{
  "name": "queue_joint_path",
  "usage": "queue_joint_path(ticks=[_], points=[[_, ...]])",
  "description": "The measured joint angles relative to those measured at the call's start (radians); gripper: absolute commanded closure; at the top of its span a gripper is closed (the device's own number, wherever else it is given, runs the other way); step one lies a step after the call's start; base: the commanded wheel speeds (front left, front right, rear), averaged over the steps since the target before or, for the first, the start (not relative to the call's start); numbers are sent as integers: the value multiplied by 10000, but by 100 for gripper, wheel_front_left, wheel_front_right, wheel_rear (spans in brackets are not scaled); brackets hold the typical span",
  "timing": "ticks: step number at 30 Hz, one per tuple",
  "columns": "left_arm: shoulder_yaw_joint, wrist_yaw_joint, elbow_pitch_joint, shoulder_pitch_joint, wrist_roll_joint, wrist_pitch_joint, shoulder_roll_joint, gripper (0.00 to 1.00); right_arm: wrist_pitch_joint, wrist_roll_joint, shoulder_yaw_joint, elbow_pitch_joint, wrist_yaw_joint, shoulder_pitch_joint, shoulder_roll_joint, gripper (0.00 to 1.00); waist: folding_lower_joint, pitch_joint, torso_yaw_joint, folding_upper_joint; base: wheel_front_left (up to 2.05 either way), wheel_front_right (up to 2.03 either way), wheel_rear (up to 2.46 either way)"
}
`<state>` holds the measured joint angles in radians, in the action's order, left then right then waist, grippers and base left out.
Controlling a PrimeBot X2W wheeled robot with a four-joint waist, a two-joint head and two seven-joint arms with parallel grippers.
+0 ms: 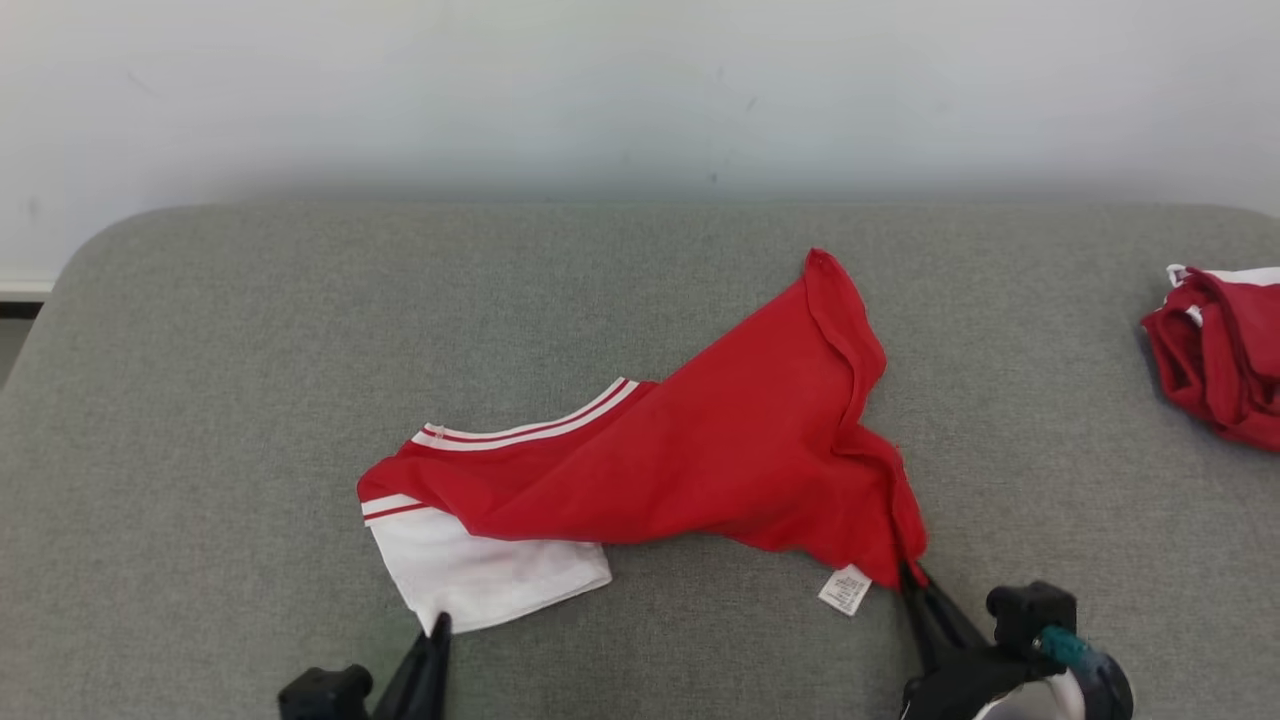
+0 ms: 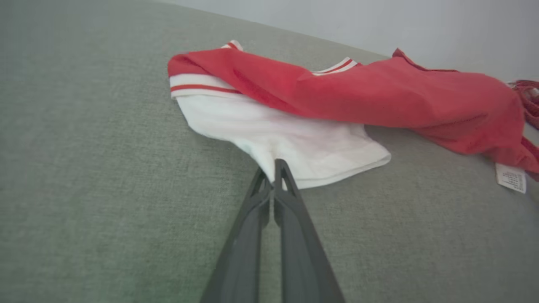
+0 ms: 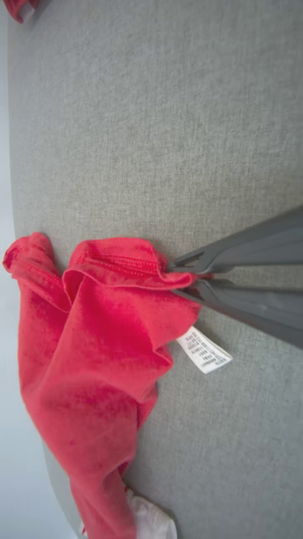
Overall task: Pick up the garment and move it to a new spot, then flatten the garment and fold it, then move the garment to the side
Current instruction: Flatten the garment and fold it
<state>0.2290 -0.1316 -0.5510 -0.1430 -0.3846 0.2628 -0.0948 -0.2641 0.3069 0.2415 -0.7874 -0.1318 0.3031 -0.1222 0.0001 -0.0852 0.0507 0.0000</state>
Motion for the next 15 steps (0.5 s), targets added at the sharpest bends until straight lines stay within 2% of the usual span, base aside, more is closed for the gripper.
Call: queue_joint_path(ticks=[8, 15], points=[[-173, 0, 1576, -135, -46, 0, -842, 100, 6, 1045, 940, 2000, 0, -425, -431, 100, -1, 220, -268, 0, 0, 0, 0], [861, 0, 2061, -2753, -318, -297, -2194, 100, 811, 2337, 1085, 2972, 0, 1202, -788, 100, 0, -15, -528, 1, 0, 0, 0]])
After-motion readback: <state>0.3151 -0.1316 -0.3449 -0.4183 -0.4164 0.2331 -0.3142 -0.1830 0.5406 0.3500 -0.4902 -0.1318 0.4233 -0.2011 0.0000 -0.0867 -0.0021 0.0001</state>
